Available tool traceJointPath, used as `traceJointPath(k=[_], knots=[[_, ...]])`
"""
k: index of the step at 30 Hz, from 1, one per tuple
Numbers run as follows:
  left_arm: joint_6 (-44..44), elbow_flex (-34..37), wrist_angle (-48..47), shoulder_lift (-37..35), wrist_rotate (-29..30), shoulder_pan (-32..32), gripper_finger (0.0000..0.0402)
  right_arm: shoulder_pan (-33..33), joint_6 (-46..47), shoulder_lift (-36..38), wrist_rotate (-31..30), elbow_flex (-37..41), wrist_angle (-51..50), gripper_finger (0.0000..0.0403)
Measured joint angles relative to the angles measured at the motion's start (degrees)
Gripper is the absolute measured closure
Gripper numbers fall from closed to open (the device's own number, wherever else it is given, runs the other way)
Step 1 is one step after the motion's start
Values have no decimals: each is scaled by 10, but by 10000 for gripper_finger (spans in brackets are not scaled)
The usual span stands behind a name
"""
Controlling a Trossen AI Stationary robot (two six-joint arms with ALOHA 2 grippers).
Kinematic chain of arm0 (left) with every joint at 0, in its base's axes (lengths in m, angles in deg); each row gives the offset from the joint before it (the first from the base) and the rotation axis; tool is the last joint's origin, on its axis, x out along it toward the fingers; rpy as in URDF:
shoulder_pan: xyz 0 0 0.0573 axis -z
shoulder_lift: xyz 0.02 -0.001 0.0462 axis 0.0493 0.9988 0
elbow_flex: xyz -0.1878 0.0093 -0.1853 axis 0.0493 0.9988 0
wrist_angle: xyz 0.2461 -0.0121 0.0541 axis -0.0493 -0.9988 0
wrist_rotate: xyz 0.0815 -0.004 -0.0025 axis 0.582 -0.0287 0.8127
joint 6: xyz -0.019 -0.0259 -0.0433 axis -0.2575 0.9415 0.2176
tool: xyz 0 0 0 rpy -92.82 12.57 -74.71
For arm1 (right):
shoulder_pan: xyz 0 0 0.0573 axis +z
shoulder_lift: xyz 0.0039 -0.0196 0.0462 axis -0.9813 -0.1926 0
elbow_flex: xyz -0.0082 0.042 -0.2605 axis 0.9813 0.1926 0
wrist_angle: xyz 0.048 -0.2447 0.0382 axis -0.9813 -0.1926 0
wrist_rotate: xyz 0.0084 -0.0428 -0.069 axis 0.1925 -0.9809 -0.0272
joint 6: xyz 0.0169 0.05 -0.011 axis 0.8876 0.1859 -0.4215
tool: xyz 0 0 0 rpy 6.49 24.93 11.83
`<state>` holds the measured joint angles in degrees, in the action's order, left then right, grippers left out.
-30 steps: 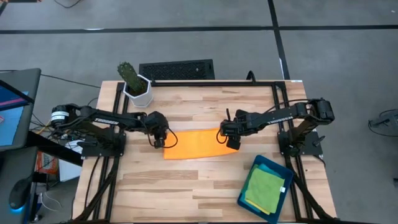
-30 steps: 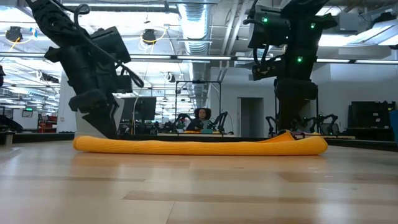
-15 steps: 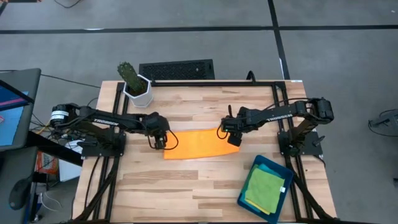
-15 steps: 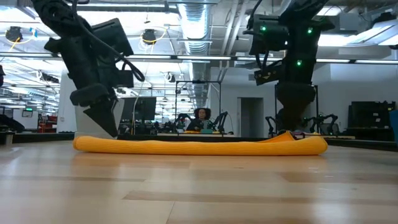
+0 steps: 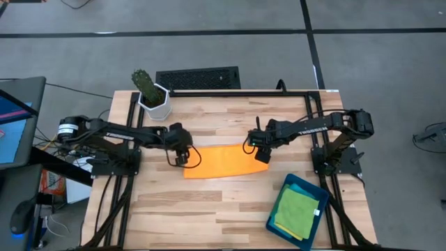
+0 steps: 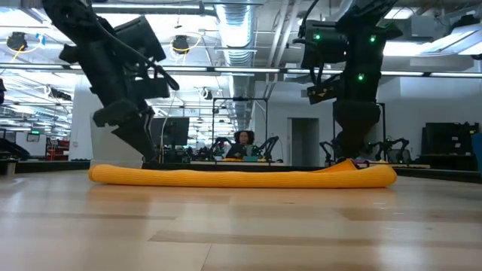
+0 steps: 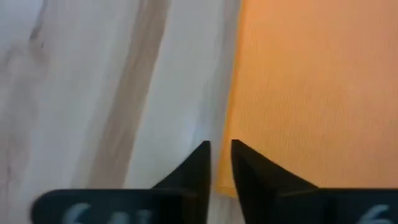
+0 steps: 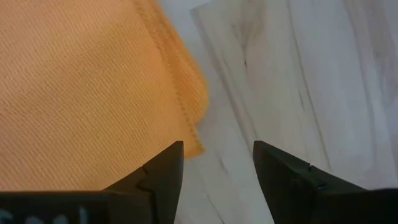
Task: Fold microfiber towels
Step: Fold the orange microfiber towel
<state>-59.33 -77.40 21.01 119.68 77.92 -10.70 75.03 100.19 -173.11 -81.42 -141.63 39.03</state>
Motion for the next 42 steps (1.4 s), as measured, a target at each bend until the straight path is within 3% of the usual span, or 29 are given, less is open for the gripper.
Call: traceJointPath(k=[7,12,17,20,26,33,42], knots=[[-18,0,8,66,-98,-44,247,5,0,0,0,0,2,185],[-16,-3,16,95,-93,-43,230,5,0,0,0,0,5,185],[-11,0,7,69,-74,-41,261,5,0,0,0,0,4,185],[-11,2,-1,48,-45,-35,300,5,0,0,0,0,4,184],[-13,1,4,45,-44,-26,390,5,0,0,0,0,5,184],[12,1,0,41,-39,-24,400,-12,0,0,4,0,8,184],[32,1,-30,36,0,4,401,-38,-14,-3,60,0,62,184]])
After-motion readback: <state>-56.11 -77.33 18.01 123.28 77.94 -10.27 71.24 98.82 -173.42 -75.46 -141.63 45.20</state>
